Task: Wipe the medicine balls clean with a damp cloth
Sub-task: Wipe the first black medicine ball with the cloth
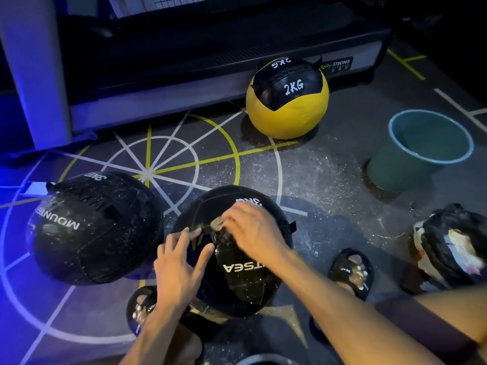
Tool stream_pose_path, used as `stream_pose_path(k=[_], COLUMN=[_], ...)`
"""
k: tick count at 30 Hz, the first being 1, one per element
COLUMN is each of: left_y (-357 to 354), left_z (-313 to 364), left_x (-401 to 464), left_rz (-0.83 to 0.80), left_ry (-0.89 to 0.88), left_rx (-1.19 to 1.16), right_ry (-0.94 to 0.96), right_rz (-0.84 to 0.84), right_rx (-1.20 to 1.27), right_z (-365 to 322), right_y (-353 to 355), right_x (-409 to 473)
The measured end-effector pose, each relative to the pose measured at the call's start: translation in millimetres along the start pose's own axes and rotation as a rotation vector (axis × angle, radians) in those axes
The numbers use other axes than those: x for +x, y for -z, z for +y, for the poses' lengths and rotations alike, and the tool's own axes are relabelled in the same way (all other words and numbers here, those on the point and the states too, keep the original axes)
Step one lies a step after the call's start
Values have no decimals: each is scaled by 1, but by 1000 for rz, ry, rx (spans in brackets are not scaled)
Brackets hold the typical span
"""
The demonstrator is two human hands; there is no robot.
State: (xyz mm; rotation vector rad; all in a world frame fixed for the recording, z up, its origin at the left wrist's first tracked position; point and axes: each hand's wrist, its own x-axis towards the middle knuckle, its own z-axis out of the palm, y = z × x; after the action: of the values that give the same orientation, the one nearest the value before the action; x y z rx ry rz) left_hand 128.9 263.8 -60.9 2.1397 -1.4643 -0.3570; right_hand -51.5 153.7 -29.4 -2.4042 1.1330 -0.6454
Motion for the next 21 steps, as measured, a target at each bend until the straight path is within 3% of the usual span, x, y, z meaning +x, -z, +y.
stream_pose_path(k=[3,5,7,9,11,14,16,21], left_y=[-2,-6,-9,-10,-9,-8,-10,-8], left_z=[2,8,16,19,18,18,21,16], left_x=[-3,-4,-4,-5,-6,-6,-5,-7], left_rz=[7,10,20,20,25,9,9,28], left_ry=[6,-14,-27,-42,-47,-33,-32,-49], left_rx=[-30,-25,-10,12,7,-22,-18,-6], right_ry=[-380,-469,-345,-94,54,-322,-431,-29], right_rz=[87,138,130,63,0,79,119,-79], right_rx=[71,103,104,50,-19,59,76,104], right_z=[55,64,36,1,1,38,45,8], right_y=[16,15,9,6,7,19,17,16], right_x=[2,1,2,-1,6,30,34,-5])
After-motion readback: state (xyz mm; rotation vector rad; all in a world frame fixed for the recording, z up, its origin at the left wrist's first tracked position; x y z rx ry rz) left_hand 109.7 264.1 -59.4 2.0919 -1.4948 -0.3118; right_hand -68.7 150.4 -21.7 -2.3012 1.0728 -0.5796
